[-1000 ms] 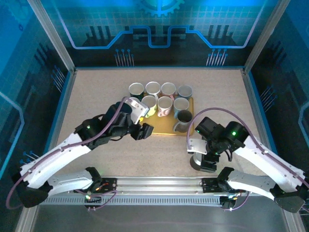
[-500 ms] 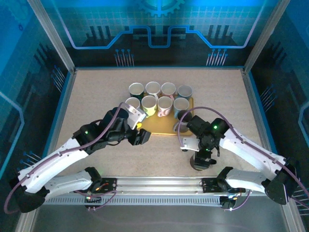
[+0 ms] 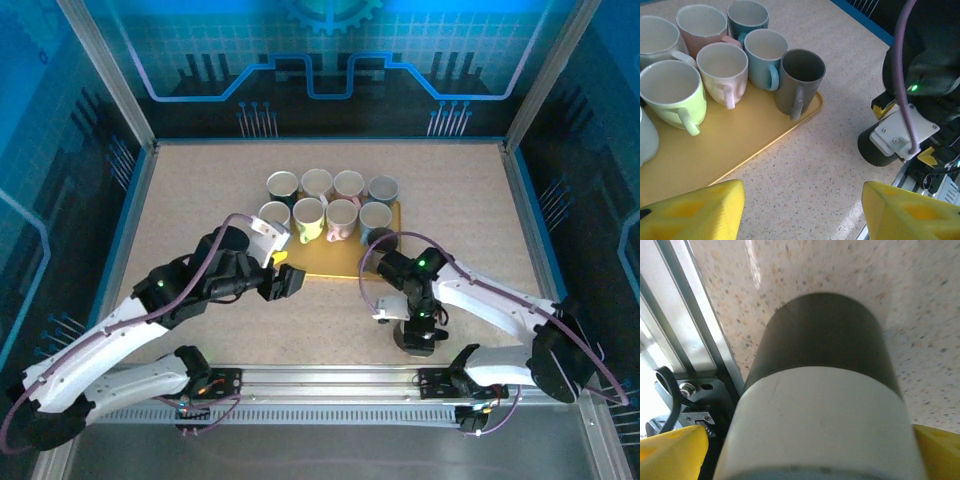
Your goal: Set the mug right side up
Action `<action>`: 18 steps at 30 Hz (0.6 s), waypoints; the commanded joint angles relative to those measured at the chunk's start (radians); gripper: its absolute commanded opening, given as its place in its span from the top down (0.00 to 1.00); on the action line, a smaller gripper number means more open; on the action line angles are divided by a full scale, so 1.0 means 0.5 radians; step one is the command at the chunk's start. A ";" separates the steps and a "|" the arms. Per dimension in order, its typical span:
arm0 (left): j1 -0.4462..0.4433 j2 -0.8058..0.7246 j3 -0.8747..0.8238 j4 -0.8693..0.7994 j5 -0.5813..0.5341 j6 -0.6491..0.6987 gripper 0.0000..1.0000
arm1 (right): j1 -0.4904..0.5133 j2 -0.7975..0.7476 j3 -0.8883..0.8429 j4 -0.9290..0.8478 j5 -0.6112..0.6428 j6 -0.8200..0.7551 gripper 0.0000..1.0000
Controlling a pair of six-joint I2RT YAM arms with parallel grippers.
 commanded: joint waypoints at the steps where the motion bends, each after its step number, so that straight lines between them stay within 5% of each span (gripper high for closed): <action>1: 0.014 -0.038 -0.035 0.062 -0.039 -0.033 0.36 | -0.002 0.057 -0.061 0.038 0.083 -0.040 0.00; 9: 0.012 -0.035 -0.043 0.075 -0.008 -0.036 0.36 | 0.010 0.185 -0.036 0.160 0.084 -0.016 0.19; 18: 0.012 -0.069 -0.032 0.059 -0.055 -0.028 0.36 | 0.026 0.145 0.125 0.040 -0.019 -0.003 0.74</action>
